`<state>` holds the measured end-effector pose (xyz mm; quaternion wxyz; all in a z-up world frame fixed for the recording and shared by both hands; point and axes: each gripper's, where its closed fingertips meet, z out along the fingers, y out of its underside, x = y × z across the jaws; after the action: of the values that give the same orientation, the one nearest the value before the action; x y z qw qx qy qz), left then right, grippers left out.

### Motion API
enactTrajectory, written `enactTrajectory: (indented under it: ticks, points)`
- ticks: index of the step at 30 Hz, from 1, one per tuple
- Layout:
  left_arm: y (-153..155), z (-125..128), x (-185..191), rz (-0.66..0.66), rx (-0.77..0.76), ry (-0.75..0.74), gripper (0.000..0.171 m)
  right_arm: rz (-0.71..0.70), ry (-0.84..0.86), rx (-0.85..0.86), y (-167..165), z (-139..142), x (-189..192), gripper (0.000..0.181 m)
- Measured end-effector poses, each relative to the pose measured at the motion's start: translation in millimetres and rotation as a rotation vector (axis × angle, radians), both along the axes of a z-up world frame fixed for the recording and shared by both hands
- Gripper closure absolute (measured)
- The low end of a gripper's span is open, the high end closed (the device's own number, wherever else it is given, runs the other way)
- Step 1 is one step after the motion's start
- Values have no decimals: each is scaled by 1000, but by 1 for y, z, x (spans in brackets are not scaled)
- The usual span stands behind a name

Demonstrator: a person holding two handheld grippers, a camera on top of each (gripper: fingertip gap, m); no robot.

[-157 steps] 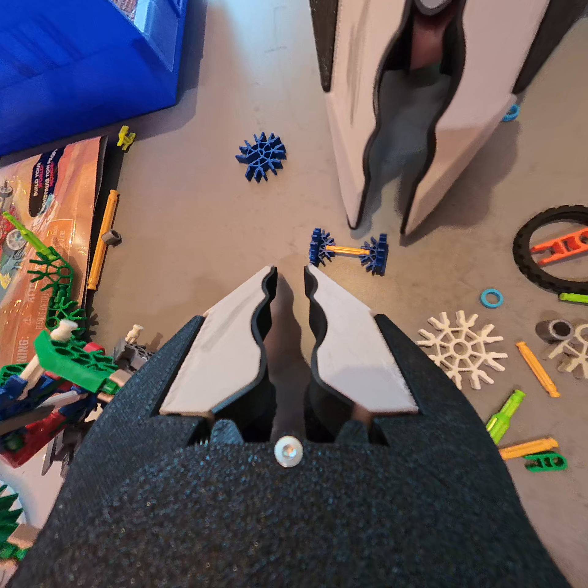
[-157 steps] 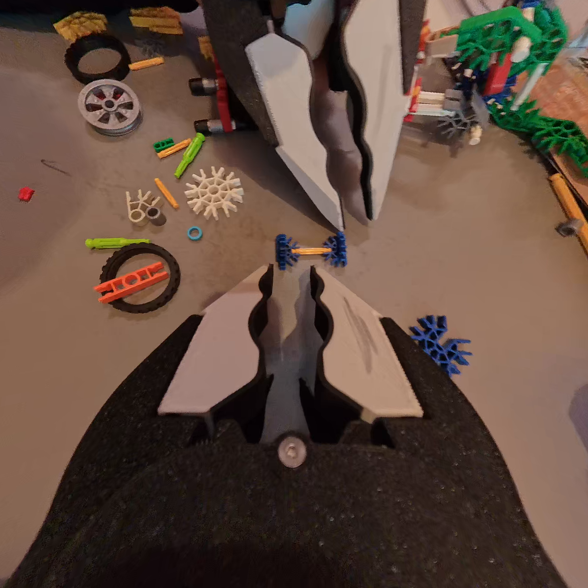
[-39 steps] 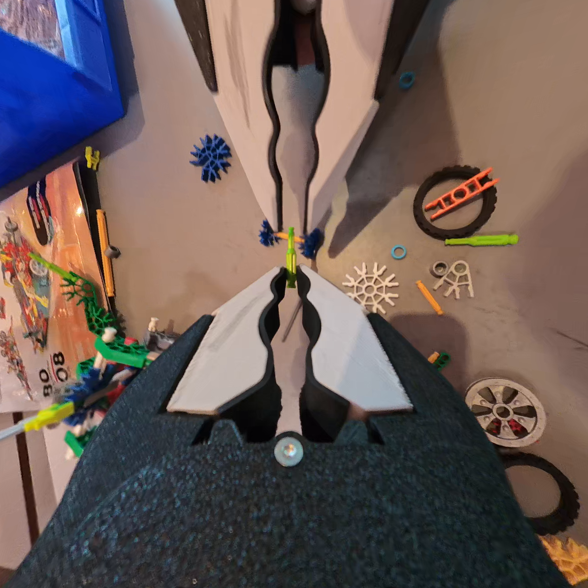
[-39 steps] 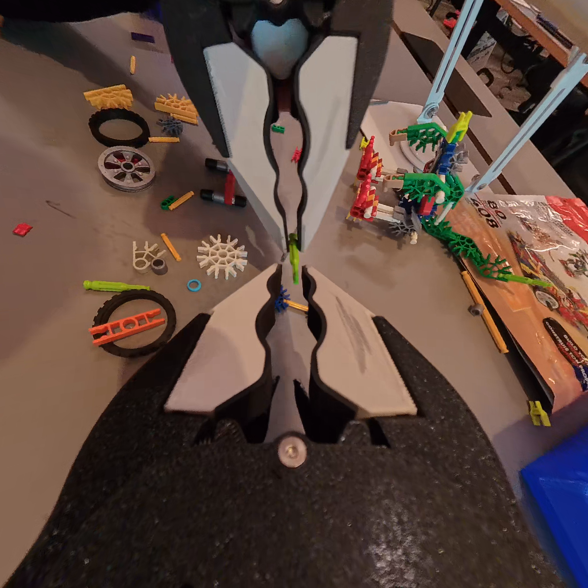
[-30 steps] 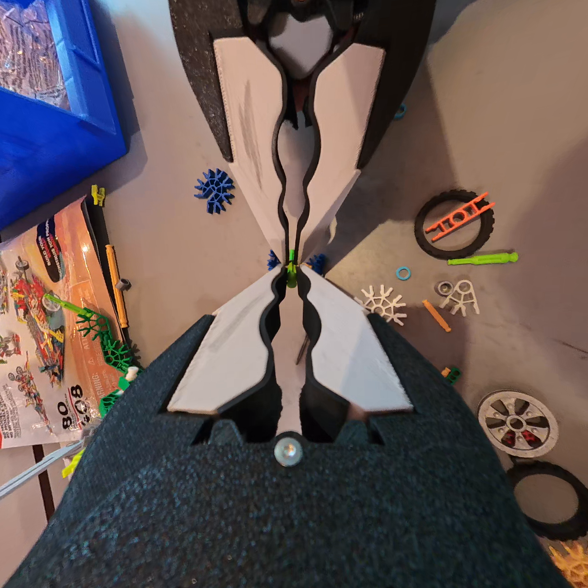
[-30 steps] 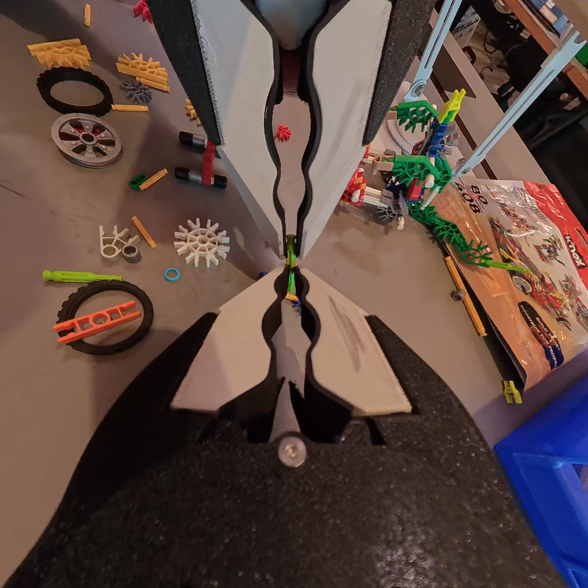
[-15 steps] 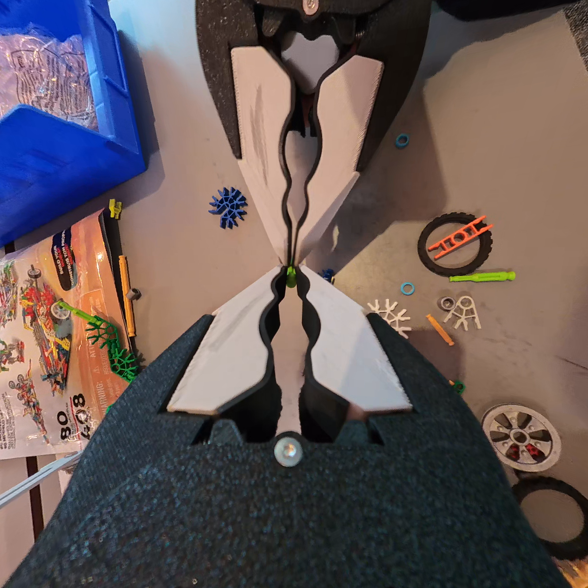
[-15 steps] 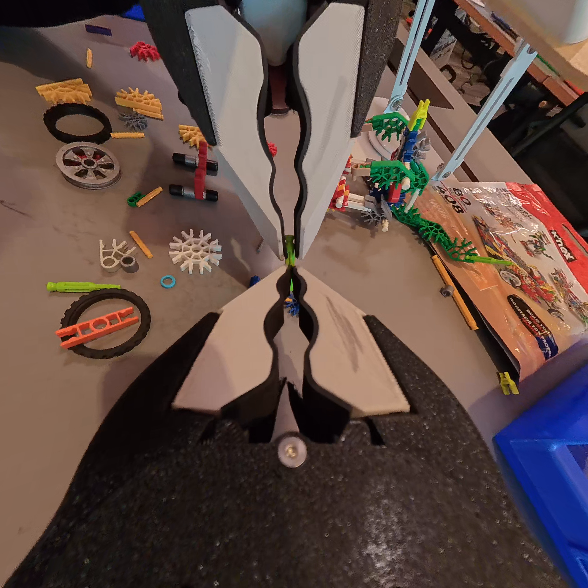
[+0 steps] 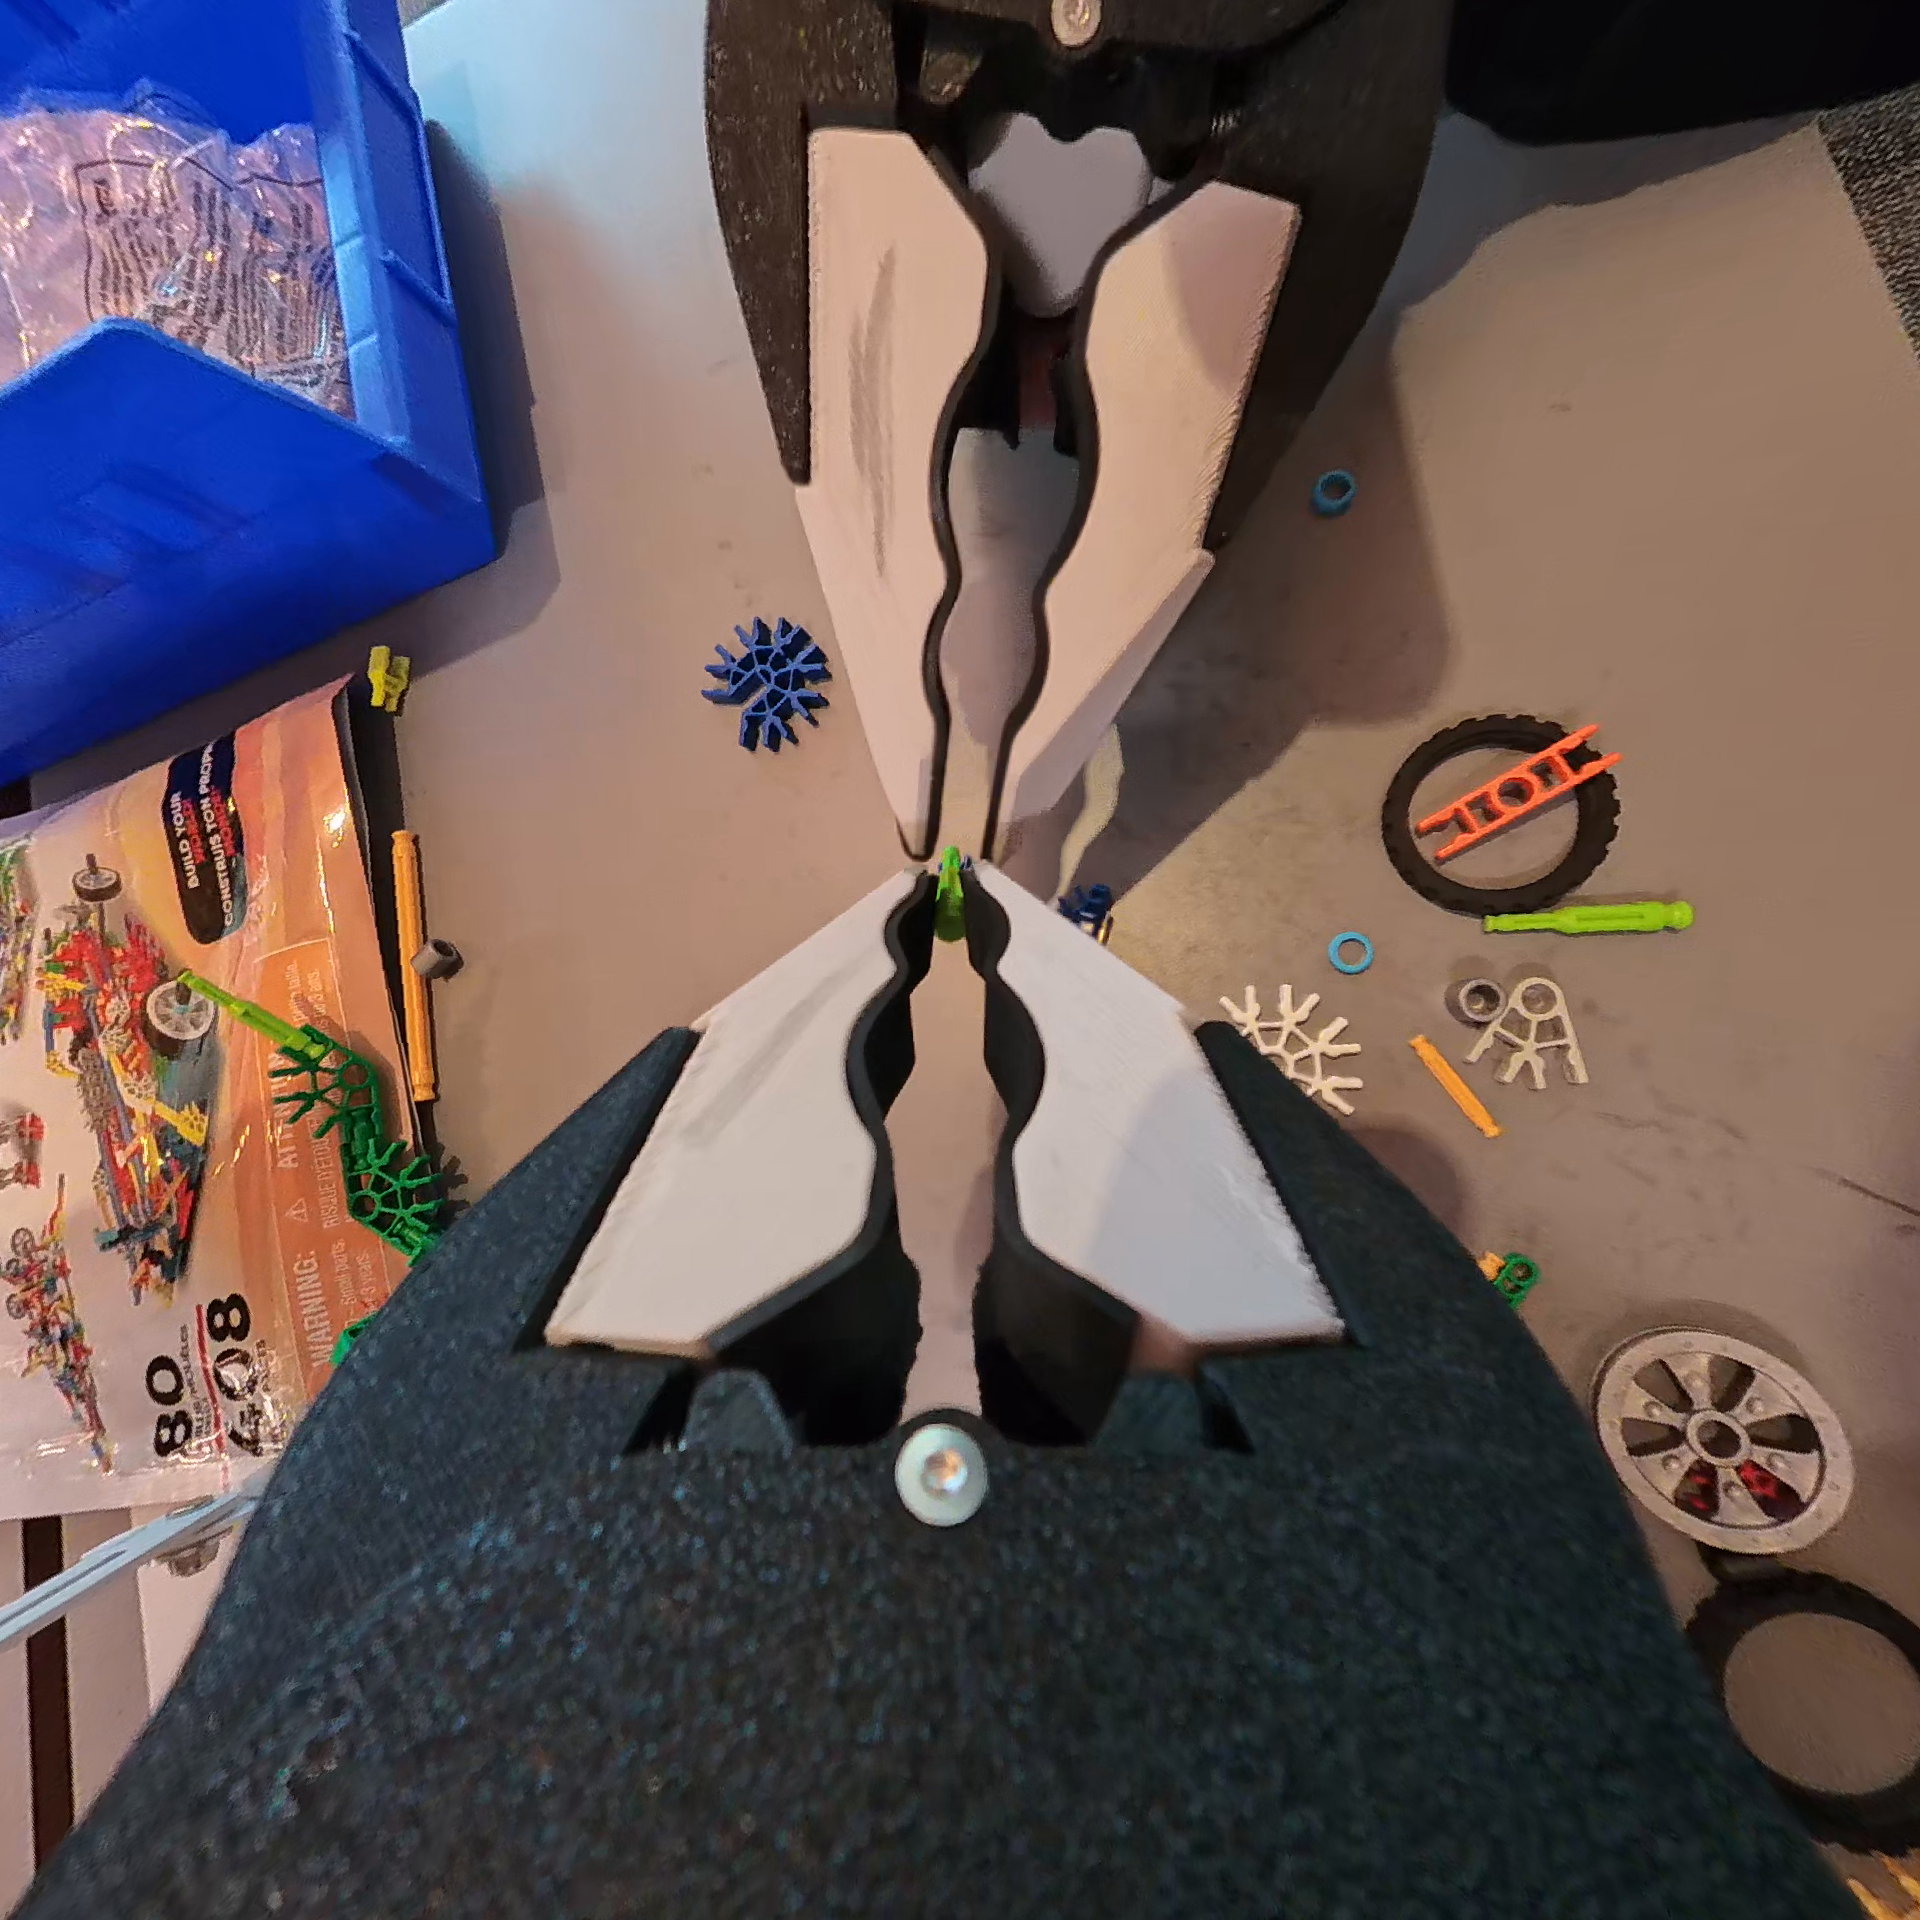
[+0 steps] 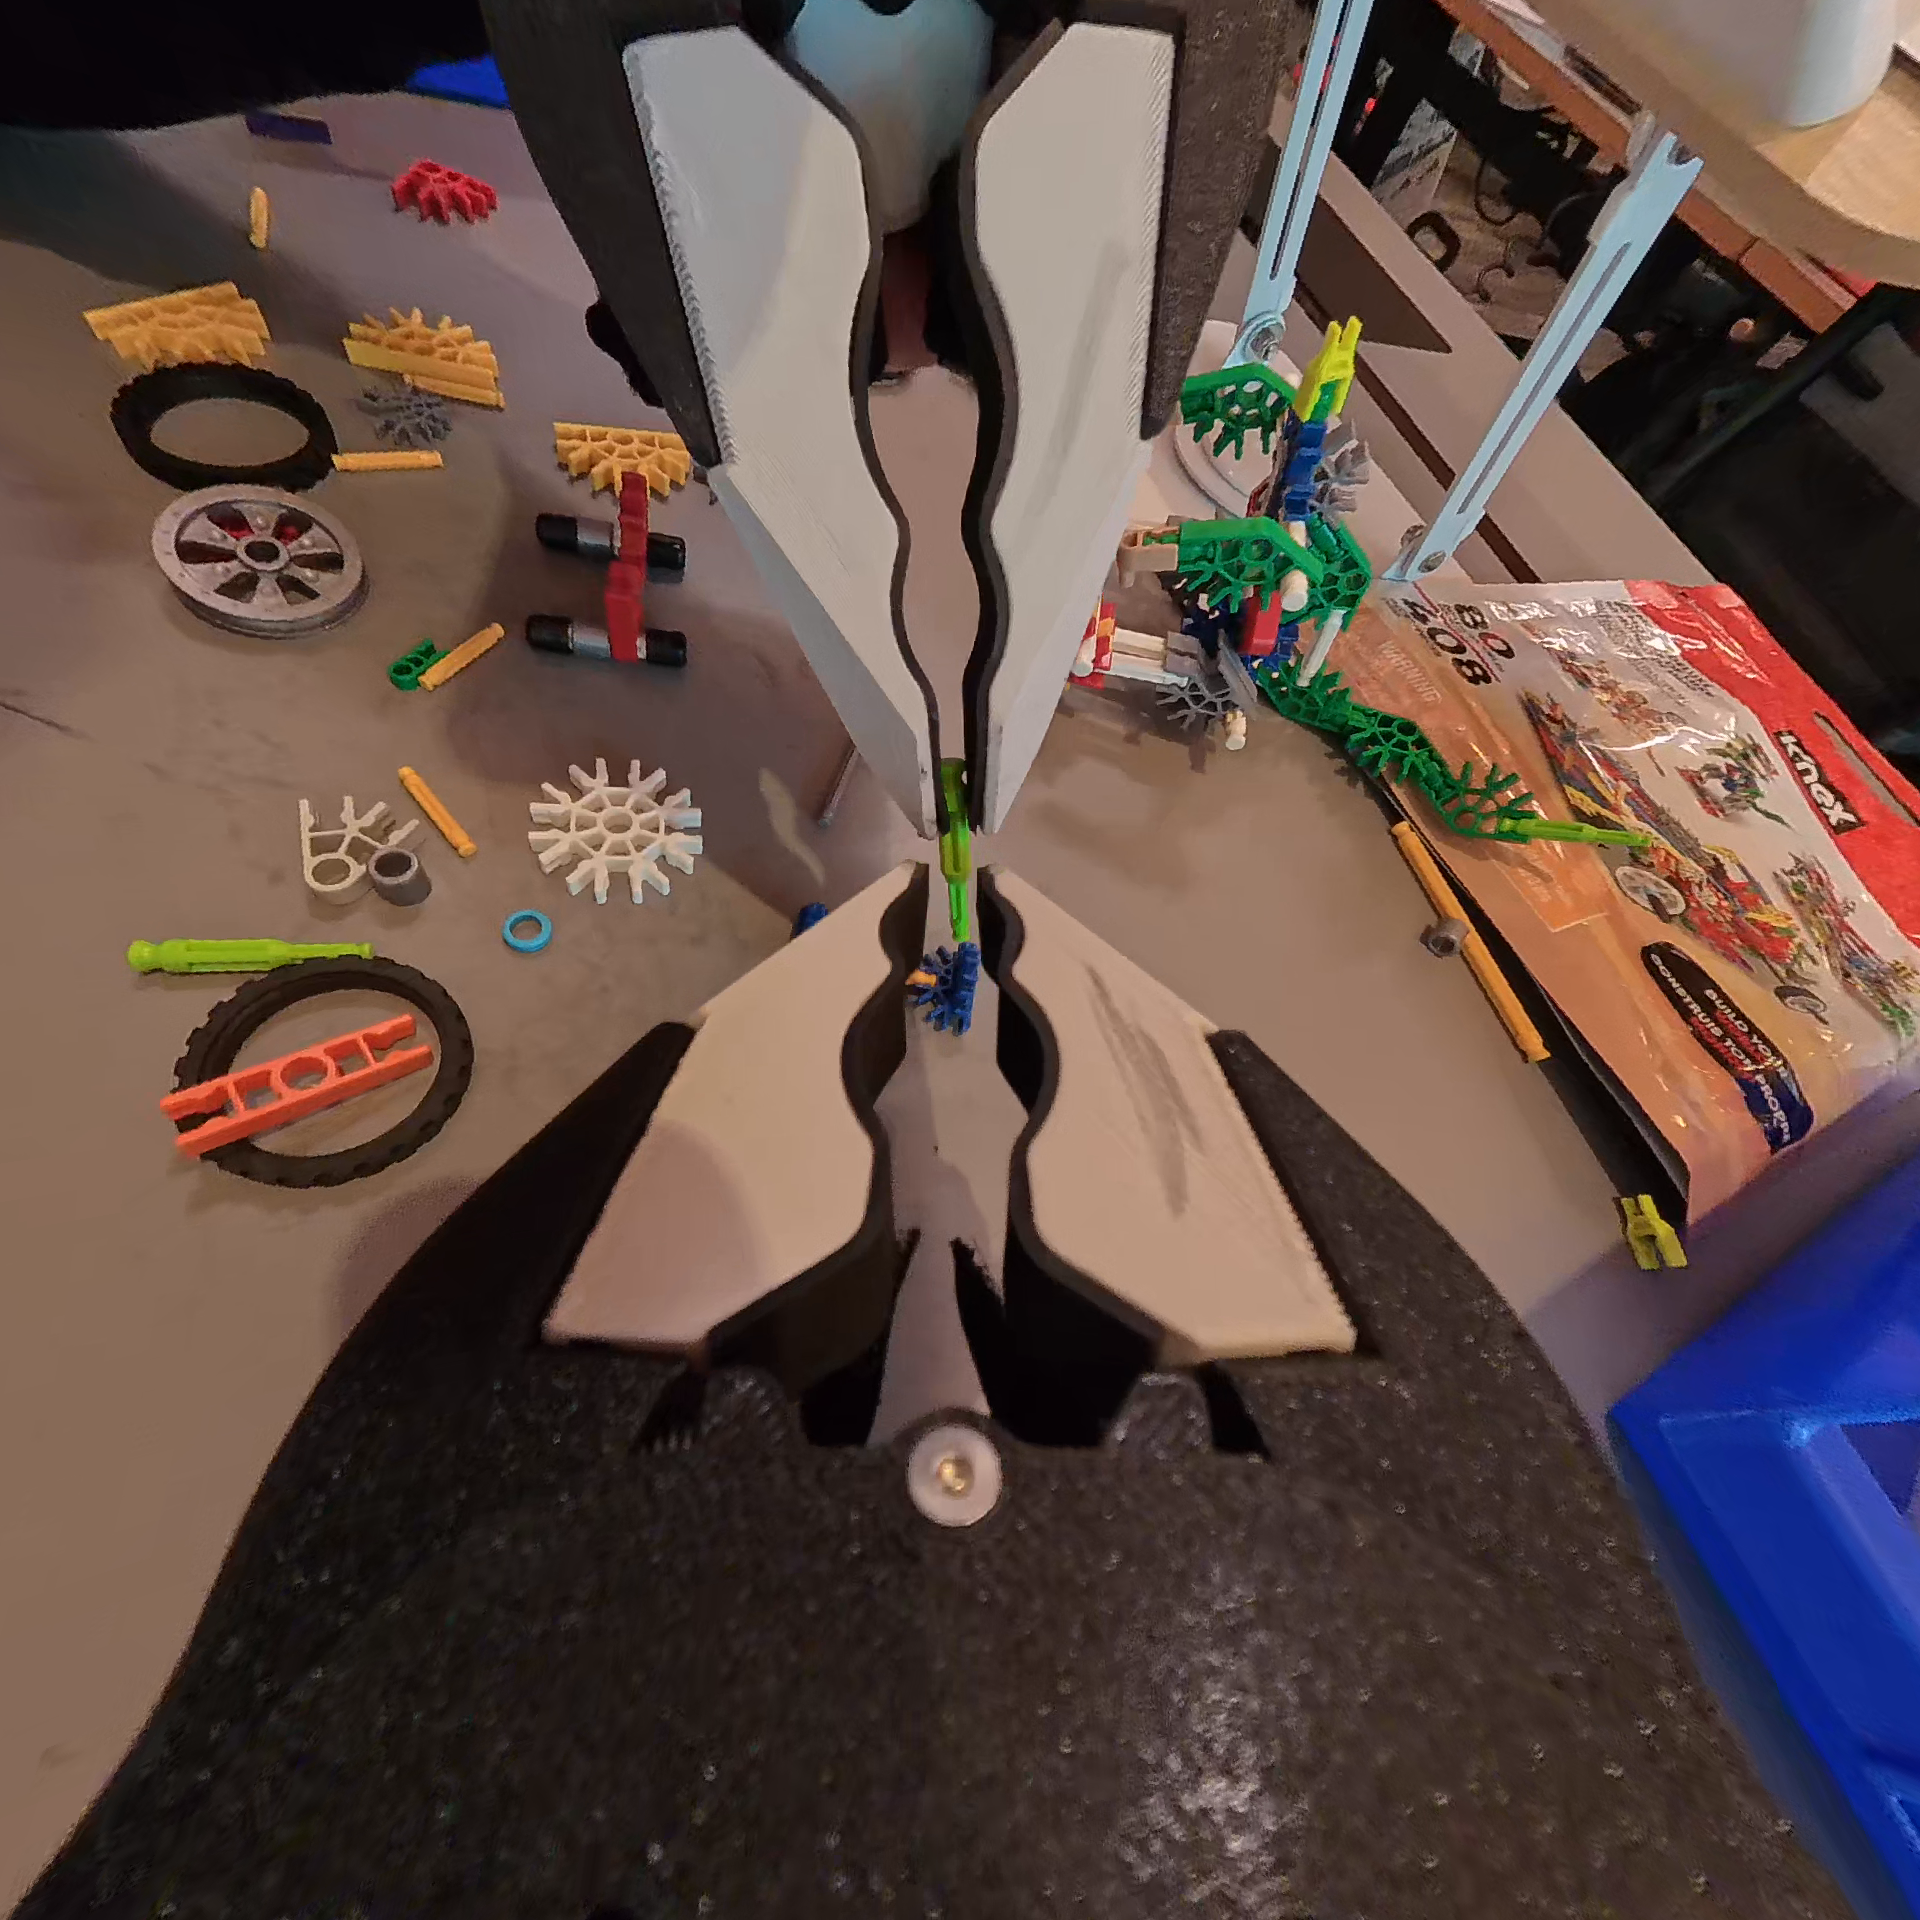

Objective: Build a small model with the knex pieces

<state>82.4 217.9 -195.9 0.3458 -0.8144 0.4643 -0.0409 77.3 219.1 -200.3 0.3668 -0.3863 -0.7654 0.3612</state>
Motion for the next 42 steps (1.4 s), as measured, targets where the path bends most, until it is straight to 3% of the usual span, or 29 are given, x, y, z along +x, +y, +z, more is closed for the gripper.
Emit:
enactTrajectory:
  ticks: [8,21,32,42]
  points:
    - [0,4,6,-14,1,-42,169,1,-22,32,-1,-5,0,176]
    - [13,16,11,19,69,-144,170,-33,-15,-54,5,1,-3,177]
    - [25,18,-3,85,71,-285,165,-98,-77,-313,17,3,-5,177]
    - [23,11,0,72,35,-295,167,-103,-100,-282,16,-4,-7,177]
